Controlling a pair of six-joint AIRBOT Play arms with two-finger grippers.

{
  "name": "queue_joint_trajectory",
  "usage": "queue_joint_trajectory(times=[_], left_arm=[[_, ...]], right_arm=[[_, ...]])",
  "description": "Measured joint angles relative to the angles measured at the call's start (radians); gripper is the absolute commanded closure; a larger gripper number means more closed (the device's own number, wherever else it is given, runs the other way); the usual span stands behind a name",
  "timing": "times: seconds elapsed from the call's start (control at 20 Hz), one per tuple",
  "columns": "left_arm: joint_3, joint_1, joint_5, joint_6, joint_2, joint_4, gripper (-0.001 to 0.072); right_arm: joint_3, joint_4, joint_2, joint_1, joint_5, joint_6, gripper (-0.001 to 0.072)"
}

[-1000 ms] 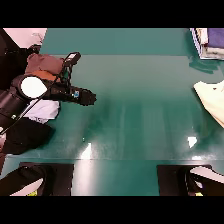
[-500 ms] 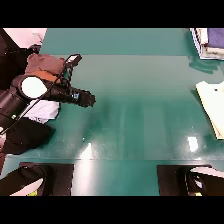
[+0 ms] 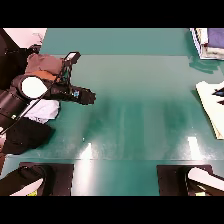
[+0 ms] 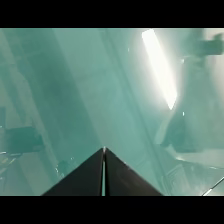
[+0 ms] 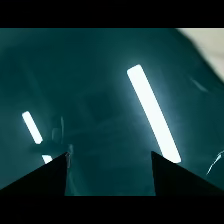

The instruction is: Fold the shirts.

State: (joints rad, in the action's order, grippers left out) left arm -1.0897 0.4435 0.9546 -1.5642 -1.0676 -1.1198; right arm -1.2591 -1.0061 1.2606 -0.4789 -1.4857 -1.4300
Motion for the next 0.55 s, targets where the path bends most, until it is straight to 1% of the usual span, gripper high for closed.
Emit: queue_joint_trajectory(times=[0.05,0.1,0.3,0.55], left_arm=[[0.0,0.0,-0.001,0.0,0.0,0.0,0.0682],[0.0,0.0,-0.002,0.0,0.0,0.001,0.0682],[0.0,0.0,-0.005,0.0,0.0,0.002,0.0682],[0.0,0.0,-0.017,0.0,0.0,0.002,0.0682]], right_arm=[[0.009,0.001,-0.014,0.068,-0.002,0.0,0.0615],[0.016,0.001,-0.029,0.134,-0.003,0.0,0.0698],[0.029,-0.018,-0.071,0.344,0.023,0.005,0.0698],[0.032,-0.035,-0.093,0.472,0.04,0.01,0.0698]])
